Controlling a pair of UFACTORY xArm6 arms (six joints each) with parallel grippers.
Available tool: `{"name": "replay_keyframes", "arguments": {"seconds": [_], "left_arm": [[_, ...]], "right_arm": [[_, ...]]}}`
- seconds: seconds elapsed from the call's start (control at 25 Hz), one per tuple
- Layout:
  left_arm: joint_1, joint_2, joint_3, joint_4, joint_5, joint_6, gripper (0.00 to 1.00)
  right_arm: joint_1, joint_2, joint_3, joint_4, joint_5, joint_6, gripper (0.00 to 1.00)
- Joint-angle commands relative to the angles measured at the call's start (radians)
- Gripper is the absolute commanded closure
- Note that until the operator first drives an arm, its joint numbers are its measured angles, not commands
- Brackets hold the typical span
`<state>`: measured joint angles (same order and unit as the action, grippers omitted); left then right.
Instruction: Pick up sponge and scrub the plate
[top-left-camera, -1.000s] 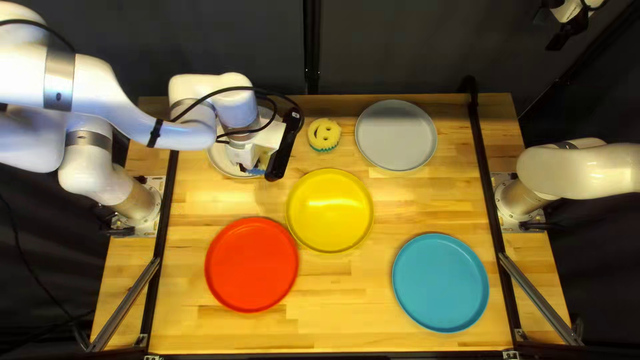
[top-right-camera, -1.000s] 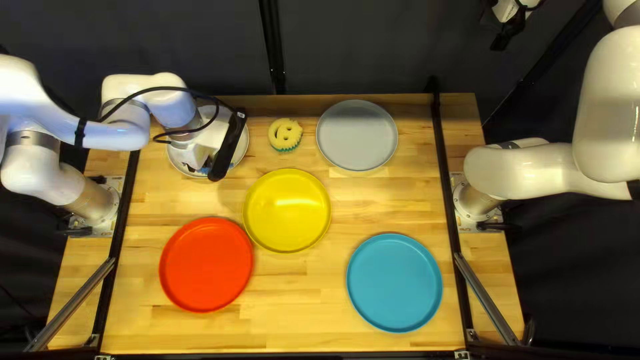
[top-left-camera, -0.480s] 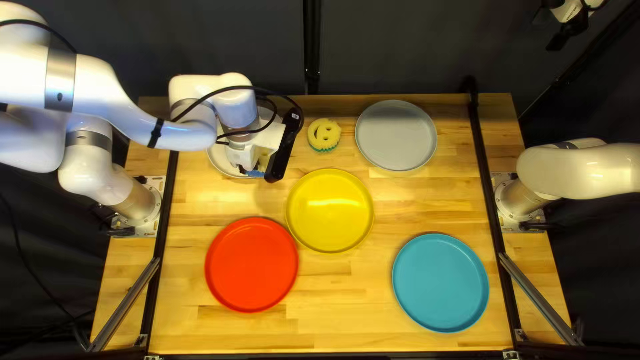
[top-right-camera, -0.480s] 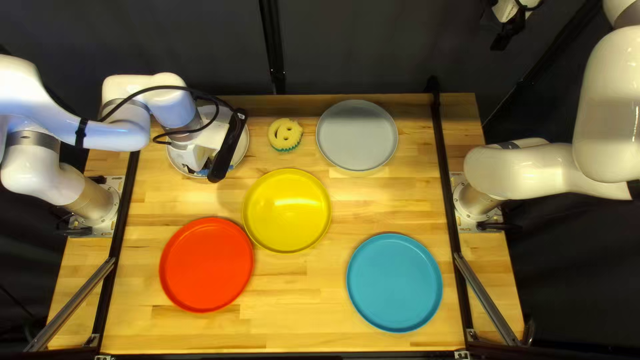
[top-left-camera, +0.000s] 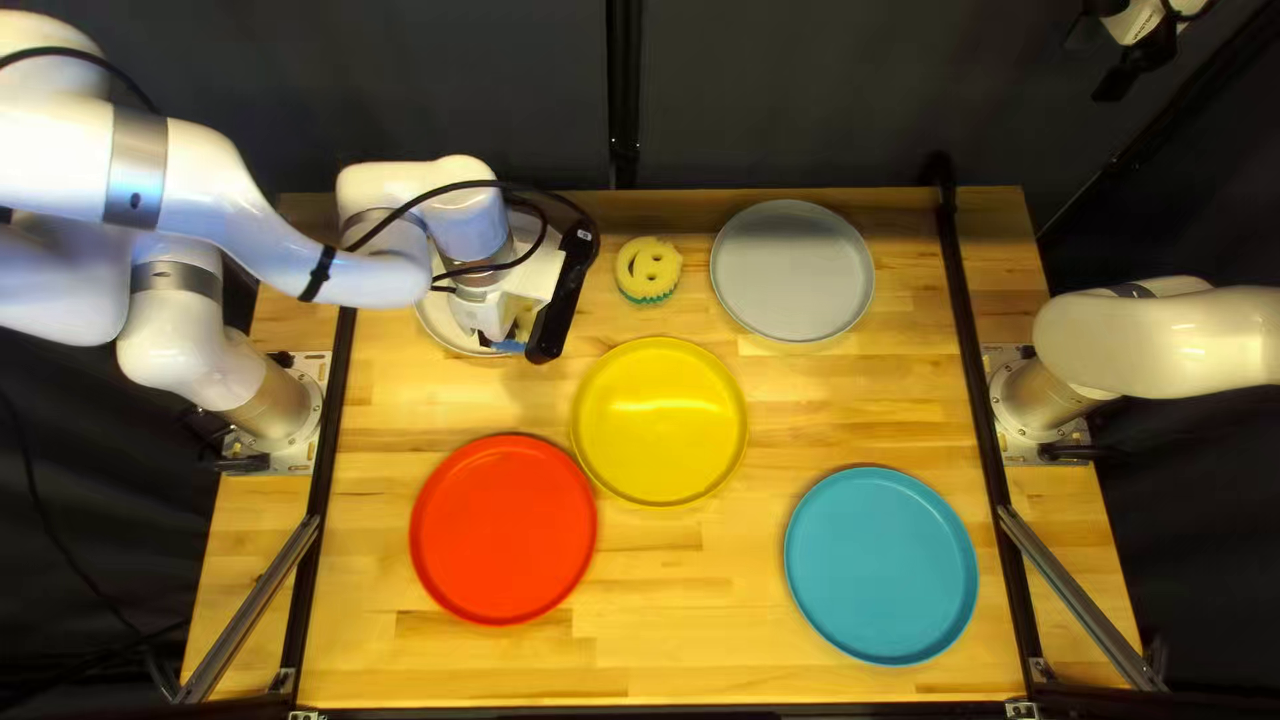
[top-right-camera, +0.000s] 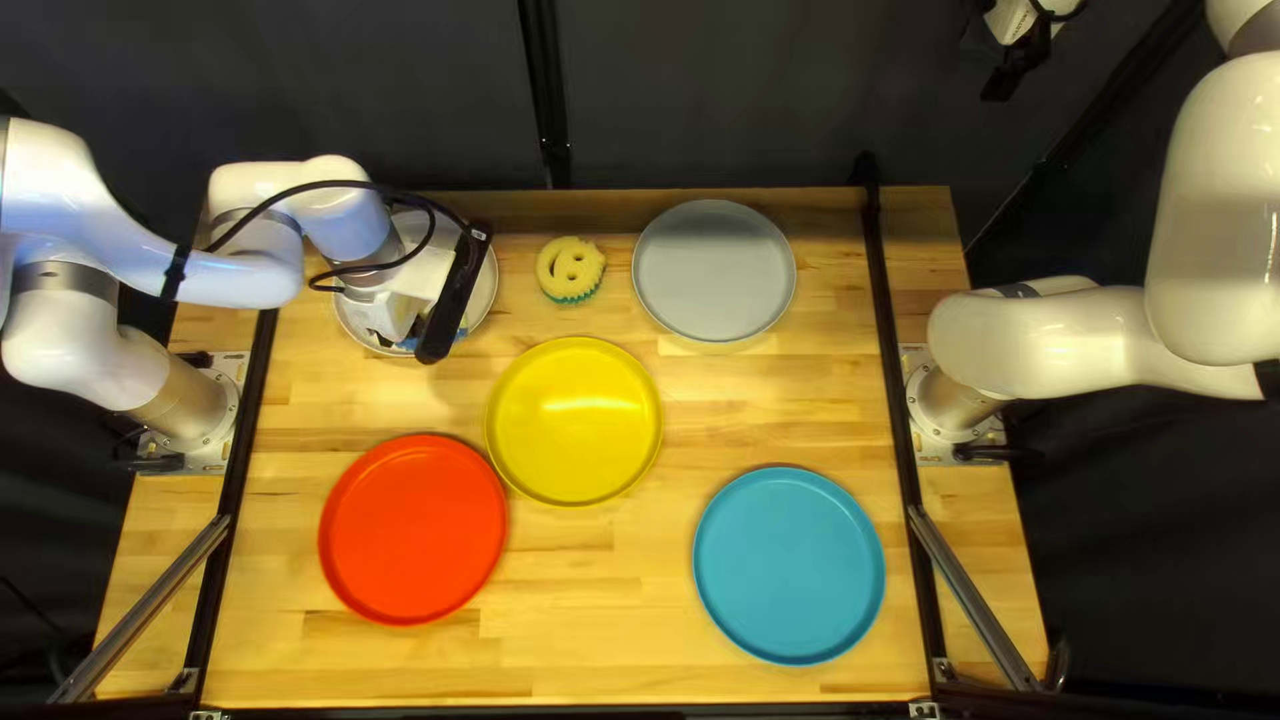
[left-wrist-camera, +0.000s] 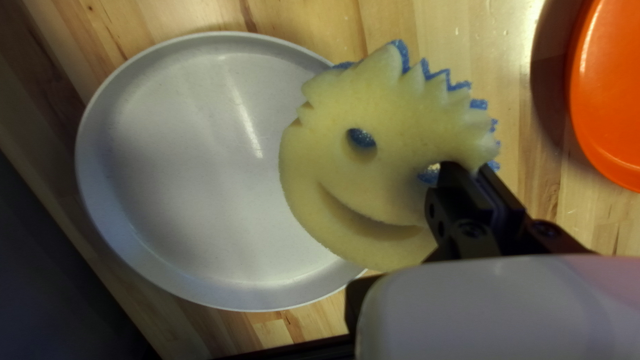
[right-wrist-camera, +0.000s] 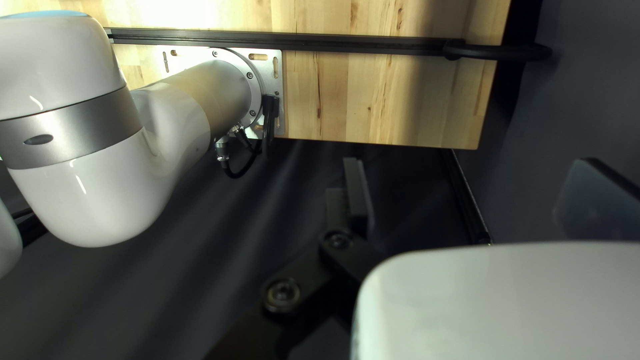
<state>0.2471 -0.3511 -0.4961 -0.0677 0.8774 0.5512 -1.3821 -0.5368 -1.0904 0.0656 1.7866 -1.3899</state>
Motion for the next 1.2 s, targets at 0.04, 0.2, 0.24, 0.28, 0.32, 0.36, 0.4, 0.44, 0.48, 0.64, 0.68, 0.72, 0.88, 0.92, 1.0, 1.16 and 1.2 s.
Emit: {"name": "replay_keyframes", "arguments": {"seconds": [0.04,0.2,0.24,0.28,0.32,0.36,0.4,0.44,0.48,0.64,0.68,0.72,0.88,0.92,1.0,1.16,1.2], "left_arm": [[0.02,-0.005,0.022,-0.02,-0.011,0.032,1.0],[0.037,0.036,0.023,-0.038,-0.044,0.063,1.0],[0.045,0.051,0.022,-0.045,-0.055,0.078,1.0],[0.05,0.06,0.019,-0.049,-0.059,0.087,1.0],[0.059,0.064,0.016,-0.051,-0.058,0.098,1.0],[0.07,0.072,0.012,-0.056,-0.058,0.113,1.0],[0.076,0.074,0.011,-0.058,-0.058,0.121,1.0],[0.084,0.077,0.012,-0.063,-0.06,0.133,1.0],[0.088,0.085,0.015,-0.068,-0.068,0.142,1.0],[0.097,0.146,-0.003,-0.087,-0.101,0.174,1.0],[0.096,0.166,-0.012,-0.092,-0.109,0.179,1.0],[0.094,0.177,-0.017,-0.095,-0.114,0.181,1.0],[0.109,0.255,-0.071,-0.1,-0.129,0.208,1.0],[0.113,0.264,-0.078,-0.099,-0.129,0.212,1.0],[0.131,0.296,-0.109,-0.098,-0.125,0.23,1.0],[0.169,0.291,-0.124,-0.084,-0.095,0.254,1.0],[0.178,0.287,-0.126,-0.08,-0.087,0.259,1.0]], "right_arm": [[0.0,0.0,0.0,0.0,0.0,0.0,0.0],[0.0,0.0,0.0,0.0,0.0,0.0,0.0],[0.0,0.0,0.0,0.0,0.0,0.0,0.0],[0.0,0.0,0.0,0.0,0.0,0.0,0.0],[0.0,0.0,0.0,0.0,0.0,0.0,0.0],[0.0,0.0,0.0,0.0,0.0,0.0,0.0],[0.0,0.0,0.0,0.0,0.0,0.0,0.0],[0.0,0.0,0.0,0.0,0.0,0.0,0.0],[0.0,0.0,0.0,0.0,0.0,0.0,0.0],[0.0,0.0,0.0,0.0,0.0,0.0,0.0],[0.0,0.0,0.0,0.0,0.0,0.0,0.0],[0.0,0.0,0.0,0.0,0.0,0.0,0.0],[0.0,0.0,0.0,0.0,0.0,0.0,0.0],[0.0,0.0,0.0,0.0,0.0,0.0,0.0],[0.0,0.0,0.0,0.0,0.0,0.0,0.0],[0.0,0.0,0.0,0.0,0.0,0.0,0.0],[0.0,0.0,0.0,0.0,0.0,0.0,0.0]]}}
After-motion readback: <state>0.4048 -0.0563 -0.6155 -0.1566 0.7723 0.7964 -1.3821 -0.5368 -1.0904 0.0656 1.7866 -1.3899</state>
